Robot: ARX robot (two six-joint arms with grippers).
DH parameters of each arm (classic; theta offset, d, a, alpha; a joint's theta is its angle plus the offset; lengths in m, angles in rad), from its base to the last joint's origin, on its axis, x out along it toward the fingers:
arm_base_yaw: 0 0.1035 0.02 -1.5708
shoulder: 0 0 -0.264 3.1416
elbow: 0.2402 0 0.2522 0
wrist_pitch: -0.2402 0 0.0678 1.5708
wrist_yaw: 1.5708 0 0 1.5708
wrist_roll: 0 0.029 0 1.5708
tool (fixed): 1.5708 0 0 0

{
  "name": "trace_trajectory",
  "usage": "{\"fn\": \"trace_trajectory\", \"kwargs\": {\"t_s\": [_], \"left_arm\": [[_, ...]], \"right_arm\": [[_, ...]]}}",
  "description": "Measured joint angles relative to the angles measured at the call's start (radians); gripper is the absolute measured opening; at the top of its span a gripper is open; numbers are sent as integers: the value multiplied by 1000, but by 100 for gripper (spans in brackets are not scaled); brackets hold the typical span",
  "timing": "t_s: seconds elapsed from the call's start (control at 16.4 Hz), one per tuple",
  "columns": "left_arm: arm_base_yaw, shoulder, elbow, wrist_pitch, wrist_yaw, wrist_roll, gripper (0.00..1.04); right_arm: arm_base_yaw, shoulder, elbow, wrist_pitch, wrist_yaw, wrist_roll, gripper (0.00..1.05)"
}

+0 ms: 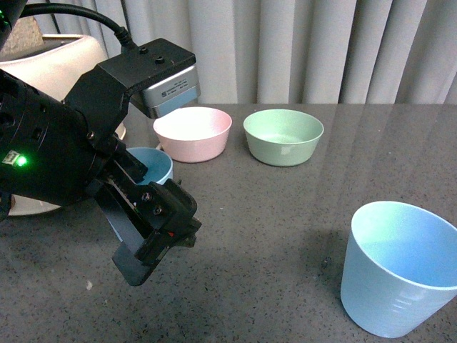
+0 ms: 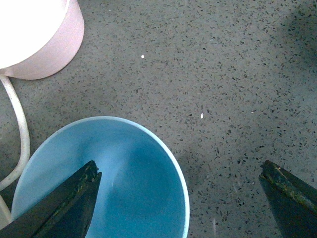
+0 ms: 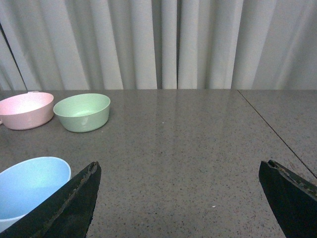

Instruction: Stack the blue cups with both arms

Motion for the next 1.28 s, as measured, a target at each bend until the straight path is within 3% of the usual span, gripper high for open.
{"fn": "trace_trajectory", "kwargs": {"t_s": [0.06,0.12,0.18,0.43,0.49,0.67,1.04,1.28], "left_arm": [[0,0,0,2,-2,2,97],[0,0,0,7,-2,3,77],[-2,0,0,6,-1,3,62],[-10,-8,-1,0,11,9,11],[-10,-23,-1,-4,12,10,3],[-21,-74,-2,-21,15,21,2],[-210,-117,20,-31,28,61,2],[-248,-115,9,-72,55,91,2]], "right_arm": [[0,0,0,0,0,0,98],[0,0,0,0,0,0,98],[0,0,0,0,0,0,98],[0,0,0,0,0,0,98],[0,0,0,0,0,0,98],[0,0,0,0,0,0,98],[0,0,0,0,0,0,98],[0,0,0,0,0,0,98]]}}
